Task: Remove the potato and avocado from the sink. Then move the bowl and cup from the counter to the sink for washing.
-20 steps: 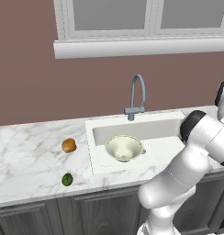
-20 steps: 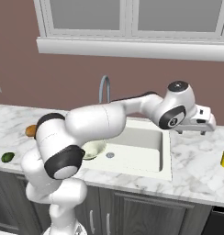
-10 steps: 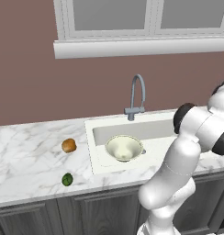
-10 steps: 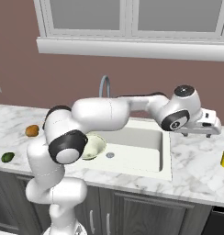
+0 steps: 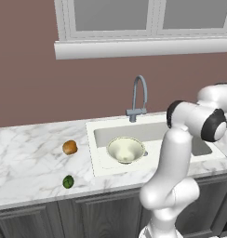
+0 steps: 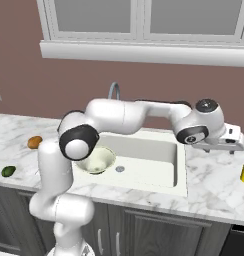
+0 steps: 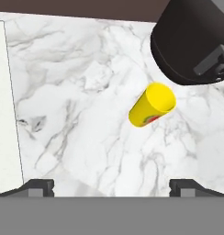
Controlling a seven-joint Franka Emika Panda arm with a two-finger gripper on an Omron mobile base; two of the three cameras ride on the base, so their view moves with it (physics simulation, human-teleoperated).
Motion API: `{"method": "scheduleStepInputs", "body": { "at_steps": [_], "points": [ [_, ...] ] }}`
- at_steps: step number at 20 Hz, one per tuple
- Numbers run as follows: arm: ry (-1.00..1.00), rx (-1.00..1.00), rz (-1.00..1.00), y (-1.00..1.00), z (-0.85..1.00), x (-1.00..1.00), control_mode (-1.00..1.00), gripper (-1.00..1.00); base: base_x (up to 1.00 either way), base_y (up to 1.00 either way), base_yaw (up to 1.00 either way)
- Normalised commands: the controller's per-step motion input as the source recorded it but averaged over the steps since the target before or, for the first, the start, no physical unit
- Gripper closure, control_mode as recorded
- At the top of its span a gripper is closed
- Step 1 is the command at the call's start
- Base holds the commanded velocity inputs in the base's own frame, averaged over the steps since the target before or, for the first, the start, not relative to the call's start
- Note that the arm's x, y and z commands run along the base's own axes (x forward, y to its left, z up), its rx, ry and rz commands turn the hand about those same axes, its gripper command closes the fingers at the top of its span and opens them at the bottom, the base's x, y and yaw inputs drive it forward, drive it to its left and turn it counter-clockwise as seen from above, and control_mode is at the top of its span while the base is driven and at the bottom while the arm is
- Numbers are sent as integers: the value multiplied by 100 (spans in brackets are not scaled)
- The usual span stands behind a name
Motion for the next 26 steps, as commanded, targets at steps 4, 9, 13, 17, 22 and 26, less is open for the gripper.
{"method": "scheduleStepInputs", "body": {
  "at_steps": [4, 9, 13, 17, 22, 26],
  "points": [
    [1, 5, 0, -16, -8, 15, -100, -100, 0, 0, 0],
    [1, 6, 1, -19, -1, 12, -100, -100, 0, 0, 0],
    [3, 3, 1, -14, -3, 8, -100, -100, 0, 0, 0],
    [6, 4, 2, -6, -11, 10, -100, -100, 0, 0, 0],
    [3, 5, 4, 0, -15, 11, -100, -100, 0, 0, 0],
    [0, 2, 6, 0, -16, 15, -100, -100, 0, 0, 0]
  ]
}}
